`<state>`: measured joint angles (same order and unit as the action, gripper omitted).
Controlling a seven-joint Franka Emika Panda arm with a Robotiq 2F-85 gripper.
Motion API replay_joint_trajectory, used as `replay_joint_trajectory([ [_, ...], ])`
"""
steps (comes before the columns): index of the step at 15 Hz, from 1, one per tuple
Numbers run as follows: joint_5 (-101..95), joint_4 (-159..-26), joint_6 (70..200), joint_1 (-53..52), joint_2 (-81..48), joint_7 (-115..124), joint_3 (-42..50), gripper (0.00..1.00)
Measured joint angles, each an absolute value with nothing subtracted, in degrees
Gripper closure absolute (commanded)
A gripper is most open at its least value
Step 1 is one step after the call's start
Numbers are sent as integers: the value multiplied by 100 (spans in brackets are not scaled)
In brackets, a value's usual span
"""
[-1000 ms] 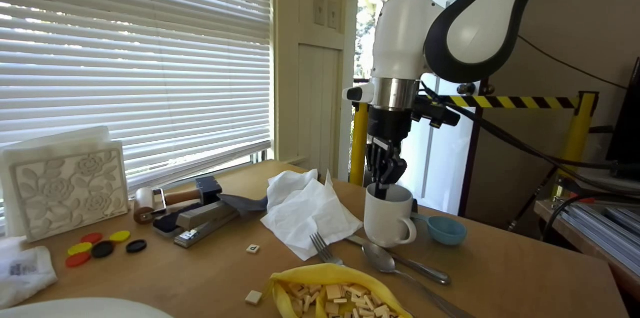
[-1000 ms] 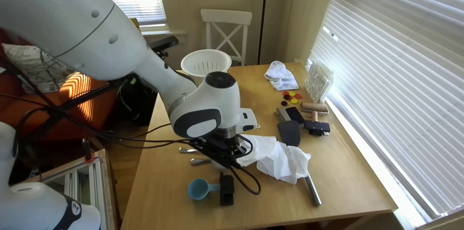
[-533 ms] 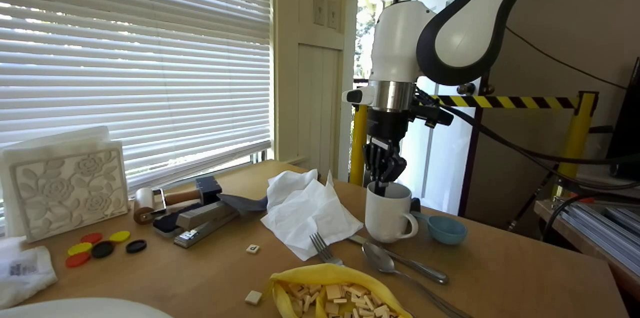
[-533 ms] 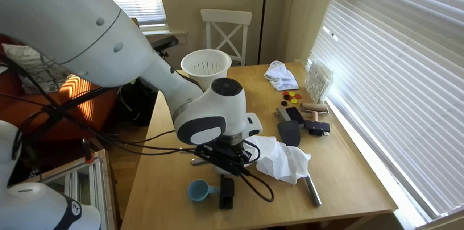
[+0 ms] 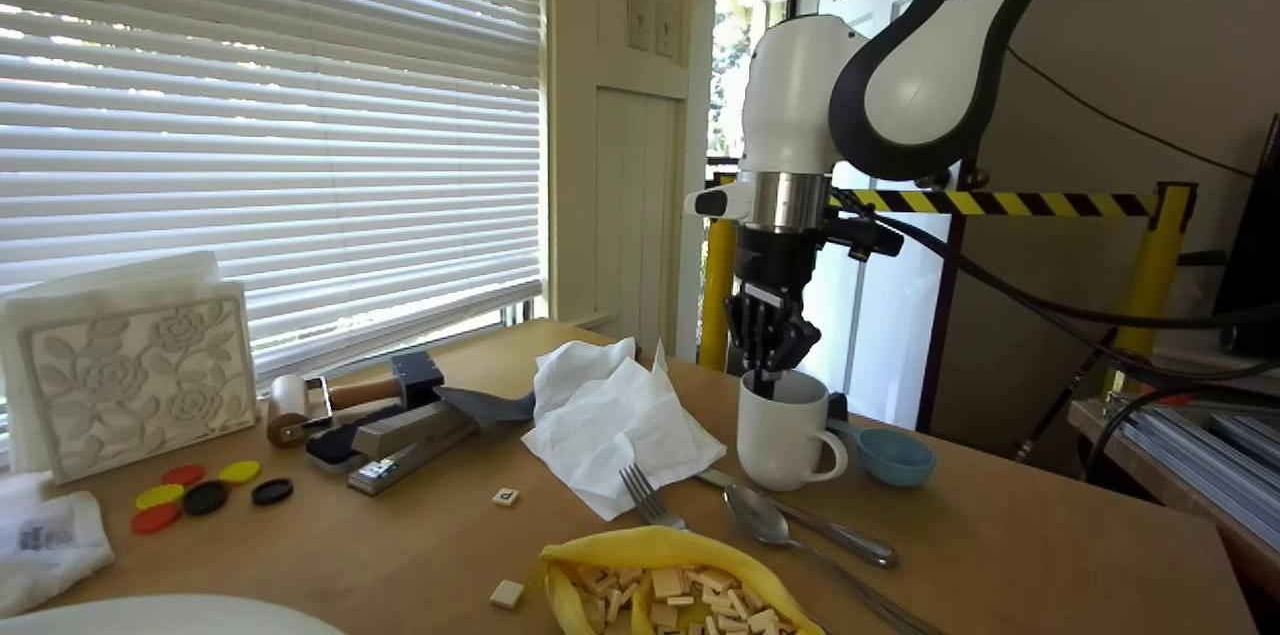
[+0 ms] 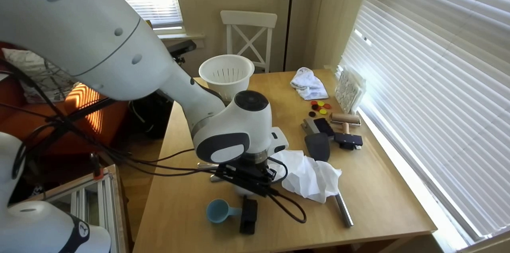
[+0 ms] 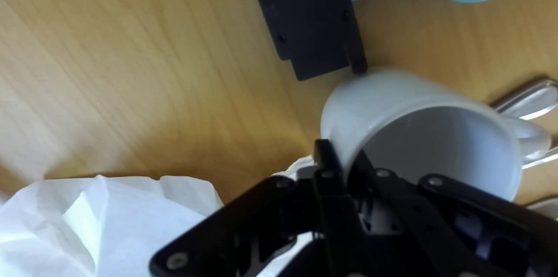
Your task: Move the white mug forwards.
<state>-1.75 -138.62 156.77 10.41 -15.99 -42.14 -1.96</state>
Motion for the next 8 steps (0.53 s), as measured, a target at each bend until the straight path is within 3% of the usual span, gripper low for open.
replay_joint_trajectory([
  [2, -175, -13835, 15663, 1041, -1617, -4255, -226, 64],
  [8, -271, -13771, 15667, 985, -1503, -4127, -189, 23],
])
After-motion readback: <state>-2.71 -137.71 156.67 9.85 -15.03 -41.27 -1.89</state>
